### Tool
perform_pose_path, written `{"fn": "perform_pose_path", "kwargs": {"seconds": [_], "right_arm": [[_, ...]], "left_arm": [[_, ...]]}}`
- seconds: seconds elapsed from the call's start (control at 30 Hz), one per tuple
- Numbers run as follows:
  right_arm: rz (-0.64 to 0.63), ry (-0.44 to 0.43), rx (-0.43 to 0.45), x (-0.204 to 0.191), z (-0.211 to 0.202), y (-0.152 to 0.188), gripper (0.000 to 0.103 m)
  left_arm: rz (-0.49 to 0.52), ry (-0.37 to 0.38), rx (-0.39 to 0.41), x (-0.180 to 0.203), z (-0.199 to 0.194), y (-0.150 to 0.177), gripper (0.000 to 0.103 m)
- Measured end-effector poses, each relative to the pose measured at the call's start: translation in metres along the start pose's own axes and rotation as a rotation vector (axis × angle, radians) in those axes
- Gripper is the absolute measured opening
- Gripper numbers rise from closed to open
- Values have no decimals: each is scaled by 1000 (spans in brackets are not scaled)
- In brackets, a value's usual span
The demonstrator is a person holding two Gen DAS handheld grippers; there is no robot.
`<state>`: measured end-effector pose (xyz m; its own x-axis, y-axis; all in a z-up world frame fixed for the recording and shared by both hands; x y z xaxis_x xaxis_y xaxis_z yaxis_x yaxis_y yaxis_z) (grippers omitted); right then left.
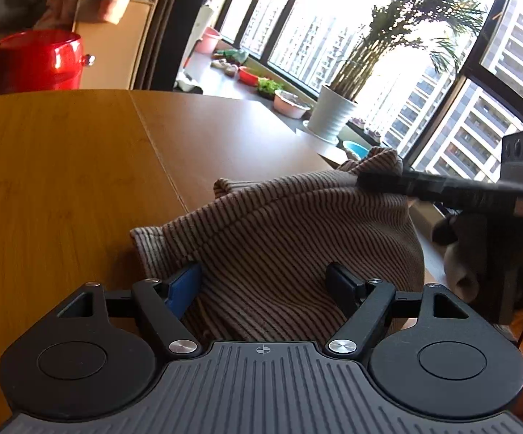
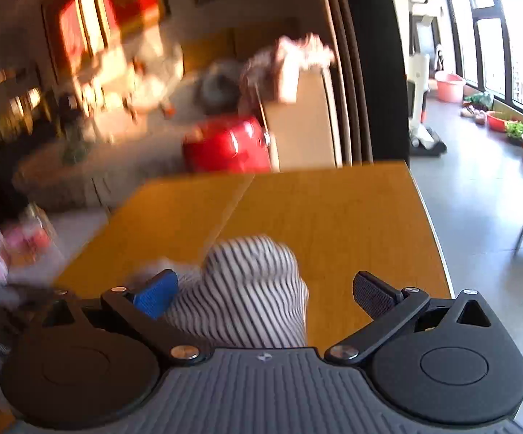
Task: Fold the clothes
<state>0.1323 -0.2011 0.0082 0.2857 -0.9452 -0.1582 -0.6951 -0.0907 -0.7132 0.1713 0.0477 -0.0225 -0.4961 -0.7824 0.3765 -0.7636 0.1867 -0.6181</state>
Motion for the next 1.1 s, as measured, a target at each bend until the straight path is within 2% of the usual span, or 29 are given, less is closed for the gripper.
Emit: {"fn": "perform_pose_path", "kwargs": {"seconds": [0.03,0.17,0.3,0.43,0.63,0.7,0.77,0.8,0.83,0.87,0.97,1.1], "right_arm": [[-2,35,-34,0,9,3,103],[112,-30,-54,16,21,8,103],[85,-8,-46,12,16,7,103],[65,40,-50,4,3,4,103],[87,119,-53,-6,-33,6,103],[122,74,-64,-6,-49,13,103],[159,-29,-87,-8,-61,26,102],[172,-82,-108,-10,-65,32,98],[182,-126,-133,-14,-66,38,79],[200,-150,-154,-17,-65,44,67],[227,-153,-170,-23,-60,53,62],[276,-109,-155,-19,-64,55,57]], "left_arm": [[-17,1,-8,-2,1,1,89],[-52,34,-3,-9,-6,2,85],[6,-7,82,-4,-31,-8,85],[19,-13,152,-1,-41,-28,86],[75,-66,86,-2,0,-44,84],[66,-62,73,-8,9,-43,85],[52,-54,65,-13,15,-41,85],[44,-51,65,-15,16,-39,85],[38,-50,64,-17,17,-38,85],[35,-50,62,-17,17,-37,85],[37,-58,60,-17,15,-36,85],[36,-64,59,-17,15,-38,86]]}}
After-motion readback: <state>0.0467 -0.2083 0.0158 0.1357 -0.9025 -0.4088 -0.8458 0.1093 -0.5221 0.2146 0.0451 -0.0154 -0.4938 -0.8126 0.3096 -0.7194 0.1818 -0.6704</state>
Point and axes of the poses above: each gripper's, at about its wrist camera, not at the fingertips, and z roughly the way its jaws point, x to its right, y to its underside, the point moved 1 cm from there along z, roughly the way its jaws point, and after that the axes turned 7 degrees about -x, right-handed, at the moved point
